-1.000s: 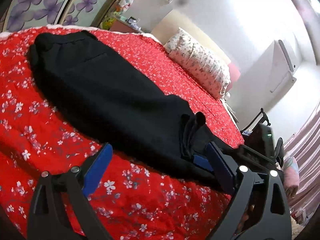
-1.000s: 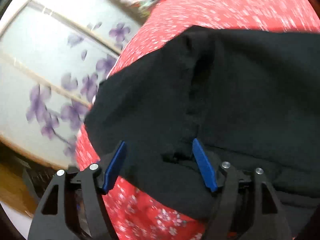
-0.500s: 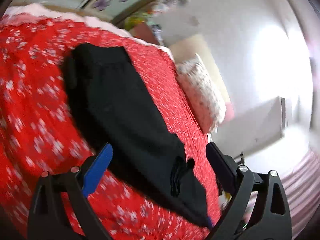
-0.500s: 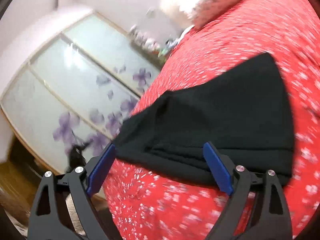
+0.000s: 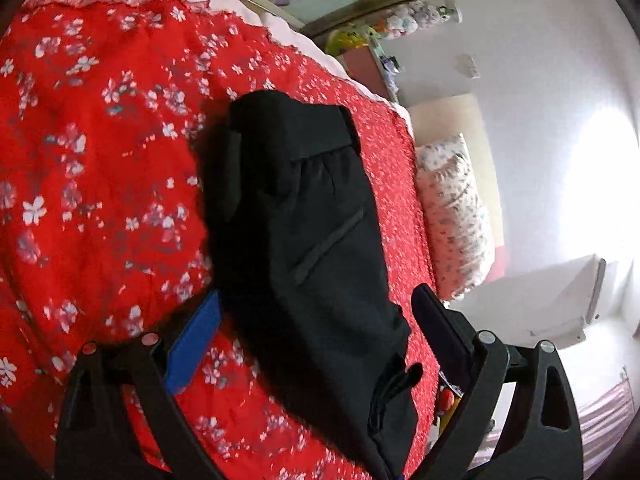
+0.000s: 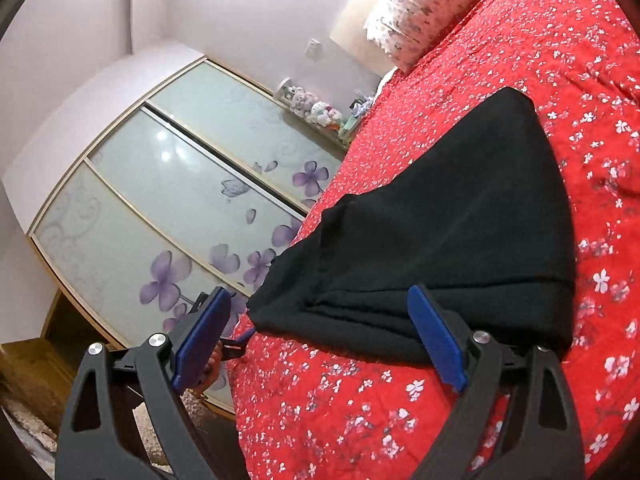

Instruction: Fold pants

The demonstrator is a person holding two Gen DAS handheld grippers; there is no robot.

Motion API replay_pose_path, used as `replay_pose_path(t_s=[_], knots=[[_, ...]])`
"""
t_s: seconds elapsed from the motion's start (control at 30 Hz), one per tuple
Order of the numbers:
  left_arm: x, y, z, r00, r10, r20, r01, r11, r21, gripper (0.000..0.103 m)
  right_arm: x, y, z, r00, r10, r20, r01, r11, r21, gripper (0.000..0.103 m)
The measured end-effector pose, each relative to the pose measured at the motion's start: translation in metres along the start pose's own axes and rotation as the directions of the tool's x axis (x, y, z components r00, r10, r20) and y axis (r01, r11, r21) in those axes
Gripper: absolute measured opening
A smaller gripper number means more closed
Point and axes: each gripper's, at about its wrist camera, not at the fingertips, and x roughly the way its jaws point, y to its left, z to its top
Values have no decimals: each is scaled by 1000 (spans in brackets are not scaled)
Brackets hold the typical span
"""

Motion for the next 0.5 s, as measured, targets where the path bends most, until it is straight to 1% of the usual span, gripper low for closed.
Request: replay_pose_path(t_s=[0.17, 0.2, 0.27, 0.37, 0.4, 0.5], knots=[[12, -7, 11, 999, 47, -13, -47, 999, 8, 95, -5, -3, -2, 1000, 13, 6, -14, 1000, 6, 92], [14, -10, 16, 999, 41, -18, -41, 999, 14, 95, -5, -3, -2, 1000, 16, 7, -16, 1000, 7, 92], [12, -21, 18, 1000, -13, -11, 13, 999, 44, 87, -6, -4, -3, 1000, 16, 8, -17, 1000, 7, 92], [6, -36, 17, 995, -100, 6, 98, 987, 125, 84, -6, -5, -3, 1000, 20, 9, -20, 1000, 9, 92], [8, -35, 17, 994, -108, 8, 106, 987, 124, 84, -6, -5, -3, 1000, 23, 11, -24, 1000, 12, 92], [16, -19, 18, 997, -75, -7, 76, 995, 66, 83, -6, -5, -3, 1000, 27, 12, -27, 1000, 15, 92]])
